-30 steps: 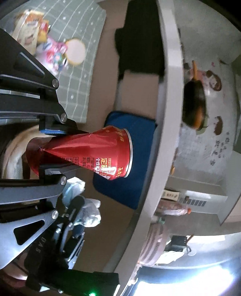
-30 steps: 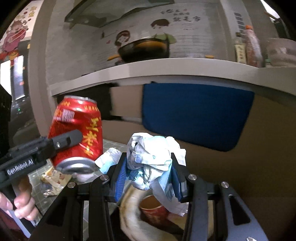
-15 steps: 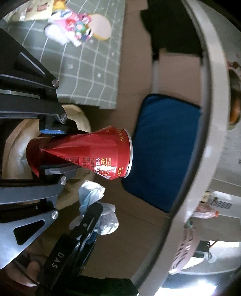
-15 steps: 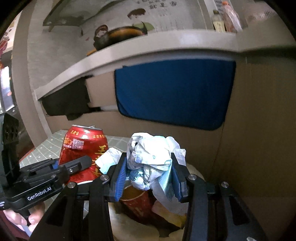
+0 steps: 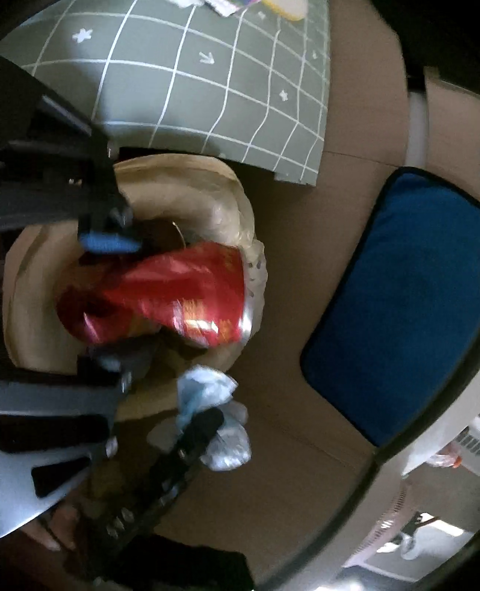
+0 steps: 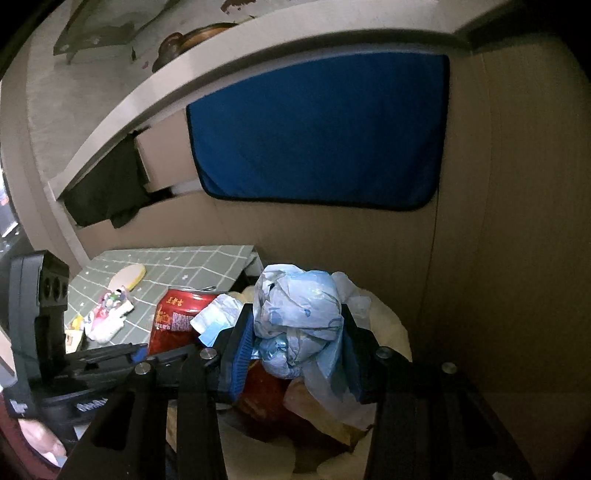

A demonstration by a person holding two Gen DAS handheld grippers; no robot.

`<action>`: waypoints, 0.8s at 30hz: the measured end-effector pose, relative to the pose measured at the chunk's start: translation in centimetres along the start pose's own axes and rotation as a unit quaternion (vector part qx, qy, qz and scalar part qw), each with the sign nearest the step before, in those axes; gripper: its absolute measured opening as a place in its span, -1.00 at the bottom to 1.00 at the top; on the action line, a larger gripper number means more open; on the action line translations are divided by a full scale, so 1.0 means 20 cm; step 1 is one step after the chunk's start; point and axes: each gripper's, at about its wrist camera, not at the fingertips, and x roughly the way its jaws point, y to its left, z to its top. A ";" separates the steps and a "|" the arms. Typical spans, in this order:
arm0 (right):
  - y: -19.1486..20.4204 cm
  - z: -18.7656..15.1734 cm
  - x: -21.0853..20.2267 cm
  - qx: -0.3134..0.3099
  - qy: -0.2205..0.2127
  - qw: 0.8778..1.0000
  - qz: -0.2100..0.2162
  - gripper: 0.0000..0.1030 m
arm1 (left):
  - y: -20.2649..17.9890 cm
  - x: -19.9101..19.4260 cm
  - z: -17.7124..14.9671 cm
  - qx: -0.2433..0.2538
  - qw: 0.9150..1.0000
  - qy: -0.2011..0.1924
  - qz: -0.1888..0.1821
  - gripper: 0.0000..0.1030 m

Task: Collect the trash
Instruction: 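Carry the red can and plastic bag into the bin and open both tools, then move both tools back over the table toward the snack wrapper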

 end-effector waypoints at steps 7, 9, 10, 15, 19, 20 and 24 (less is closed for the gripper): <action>-0.01 -0.05 0.11 0.009 0.027 1.000 0.007 0.00 | 0.03 -0.11 0.01 -0.010 1.000 -0.019 -0.007 0.03; 0.01 -0.06 0.12 0.005 0.027 1.000 0.000 0.15 | 0.04 -0.16 0.02 -0.010 1.000 -0.030 -0.004 0.04; 0.01 -0.07 0.12 0.003 0.027 1.000 -0.002 0.17 | 0.04 -0.18 0.02 -0.010 0.999 -0.034 -0.001 0.04; 0.01 -0.07 0.10 0.006 0.026 1.000 -0.009 0.25 | 0.11 -0.30 0.03 -0.017 0.997 -0.069 0.034 0.04; 0.04 -0.07 0.08 0.004 0.027 1.000 -0.005 0.25 | 0.16 -0.44 0.01 -0.002 0.992 -0.102 0.074 0.04; 0.05 -0.06 0.06 0.002 0.025 1.000 -0.003 0.25 | 0.17 -0.47 0.00 0.000 0.991 -0.107 0.081 0.04; 0.13 -0.05 0.00 -0.013 0.010 1.000 -0.003 0.25 | 0.26 -0.65 -0.04 -0.003 0.985 -0.128 0.114 0.04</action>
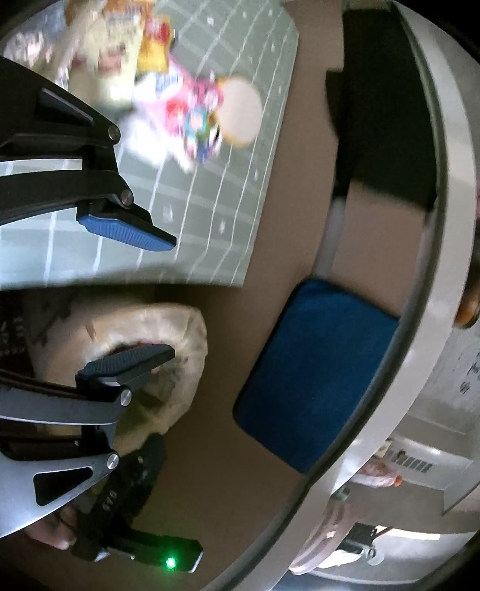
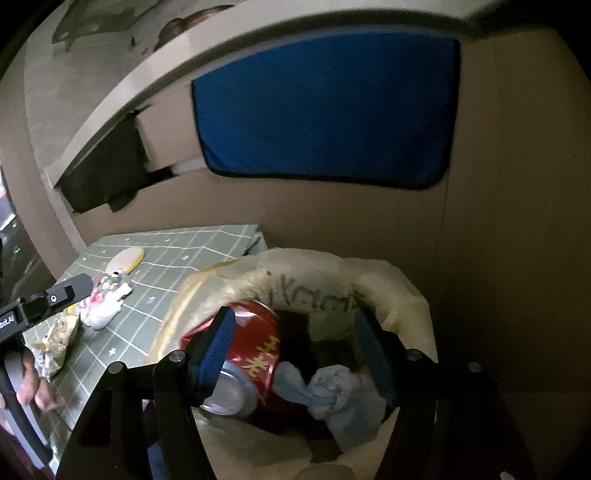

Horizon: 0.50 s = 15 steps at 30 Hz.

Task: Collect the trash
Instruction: 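Move both tools back over the table toward the snack wrapper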

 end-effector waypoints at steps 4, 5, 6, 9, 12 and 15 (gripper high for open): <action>0.12 0.03 -0.05 -0.025 -0.016 1.000 0.006 0.25 | 0.14 -0.16 0.00 -0.014 0.999 -0.021 0.030 0.04; 0.16 0.04 -0.06 -0.032 -0.018 0.999 0.009 0.25 | 0.17 -0.19 -0.01 -0.018 0.999 -0.024 0.034 0.04; 0.20 0.04 -0.07 -0.041 -0.018 0.999 0.015 0.25 | 0.22 -0.24 -0.02 -0.023 0.998 -0.029 0.043 0.04; 0.33 0.06 -0.08 -0.069 -0.015 0.997 0.033 0.26 | 0.35 -0.37 -0.04 -0.037 0.996 -0.039 0.072 0.04; 0.46 0.06 -0.07 -0.092 -0.018 0.994 0.047 0.25 | 0.50 -0.49 -0.07 -0.056 0.992 -0.048 0.099 0.03; 0.58 0.06 -0.06 -0.110 -0.021 0.992 0.059 0.25 | 0.67 -0.59 -0.10 -0.086 0.987 -0.056 0.123 0.04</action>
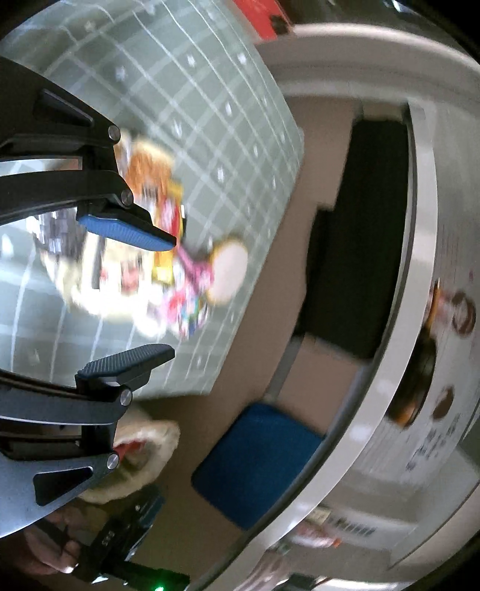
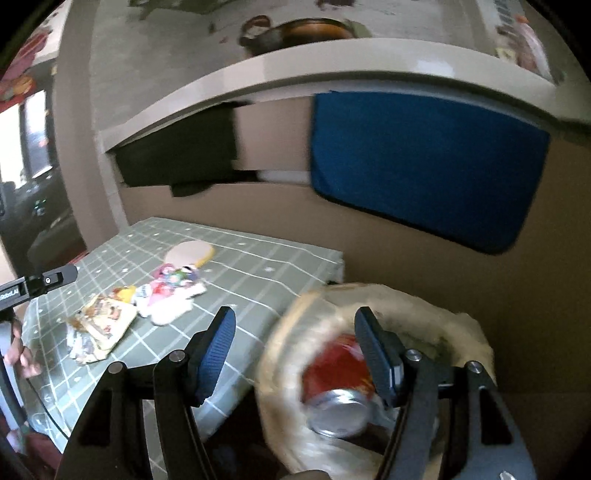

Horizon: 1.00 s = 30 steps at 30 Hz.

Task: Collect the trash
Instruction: 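Move both tools back over the table toward the snack wrapper, then grasp the orange snack wrapper with the left tool while the right tool grasps the round yellow-rimmed pad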

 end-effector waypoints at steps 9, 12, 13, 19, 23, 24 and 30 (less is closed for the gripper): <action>0.23 0.04 0.10 0.002 -0.004 0.999 0.052 0.26 | 0.38 -0.03 -0.08 -0.073 0.997 0.013 0.032 0.04; 0.31 0.03 0.16 -0.012 0.015 0.998 0.067 0.26 | 0.40 0.00 -0.12 -0.068 0.997 0.036 0.017 0.04; 0.33 0.02 0.18 -0.019 0.021 0.997 0.067 0.25 | 0.40 0.02 -0.13 -0.066 0.997 0.042 0.015 0.04; 0.42 -0.03 0.27 -0.044 0.055 0.994 0.085 0.25 | 0.39 0.13 -0.20 -0.070 0.994 0.079 0.035 0.04; 0.44 -0.06 0.31 -0.048 0.071 0.992 0.090 0.25 | 0.43 0.19 -0.24 -0.082 0.988 0.094 0.094 0.03; 0.45 -0.07 0.32 -0.051 0.074 0.992 0.090 0.25 | 0.44 0.19 -0.25 -0.086 0.988 0.089 0.091 0.03; 0.48 -0.11 0.37 -0.062 0.093 0.989 0.095 0.25 | 0.42 0.19 -0.25 -0.071 0.988 0.090 0.106 -0.30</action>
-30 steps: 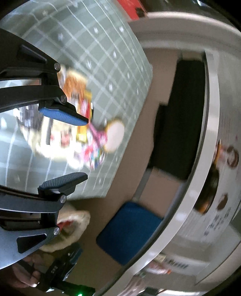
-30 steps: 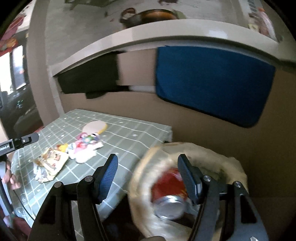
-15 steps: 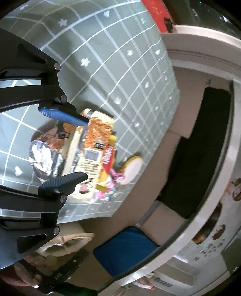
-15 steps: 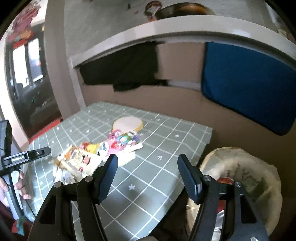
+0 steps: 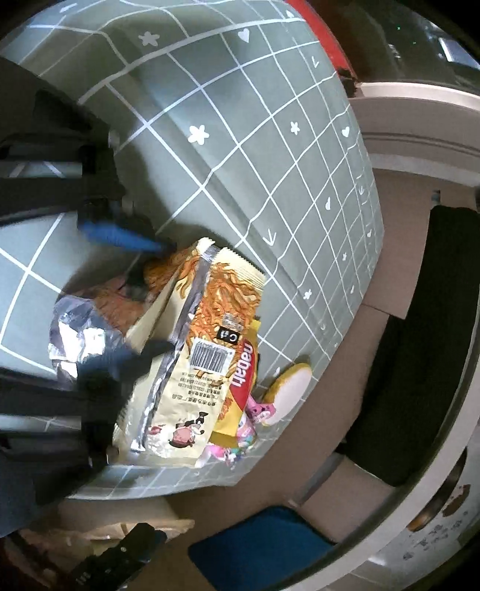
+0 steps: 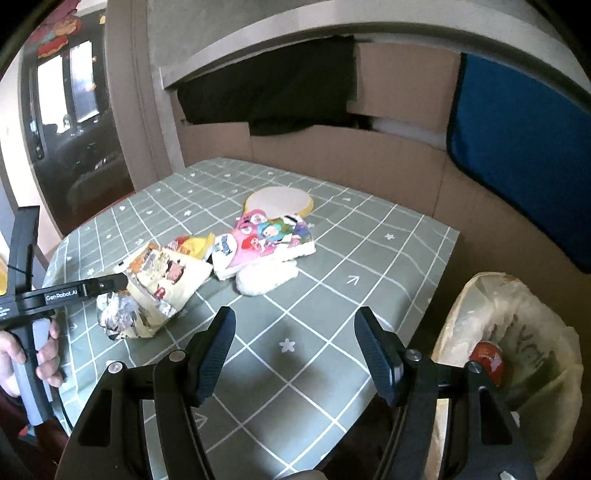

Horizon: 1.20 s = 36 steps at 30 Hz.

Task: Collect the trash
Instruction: 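Grasp the orange snack wrapper with the left tool while the right tool grasps the round yellow-rimmed pad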

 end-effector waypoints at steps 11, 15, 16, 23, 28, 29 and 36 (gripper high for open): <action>0.10 0.02 0.12 -0.005 0.029 0.998 0.050 0.25 | 0.12 -0.27 0.15 -0.028 0.996 -0.084 -0.011 -0.87; 0.11 0.10 0.19 0.001 0.027 0.998 0.063 0.25 | 0.15 -0.30 0.19 -0.034 0.995 -0.089 -0.026 -0.88; 0.11 0.14 0.21 0.002 0.024 0.998 0.064 0.26 | 0.15 -0.31 0.20 -0.030 0.995 -0.091 -0.028 -0.88; 0.07 0.43 0.45 0.026 0.004 0.998 0.063 0.25 | 0.08 -0.23 0.32 -0.019 0.993 -0.107 -0.039 -0.88; -0.01 0.56 0.72 0.061 0.038 0.995 0.067 0.10 | 0.00 -0.07 0.41 0.015 0.996 -0.080 -0.044 -0.88; -0.02 0.58 0.77 0.061 0.046 0.995 0.065 -0.04 | 0.00 -0.03 0.42 0.020 0.996 -0.072 -0.042 -0.88; -0.13 0.67 1.07 0.099 0.098 0.989 0.044 -0.12 | 0.01 0.21 0.48 0.010 0.999 -0.013 -0.040 -0.88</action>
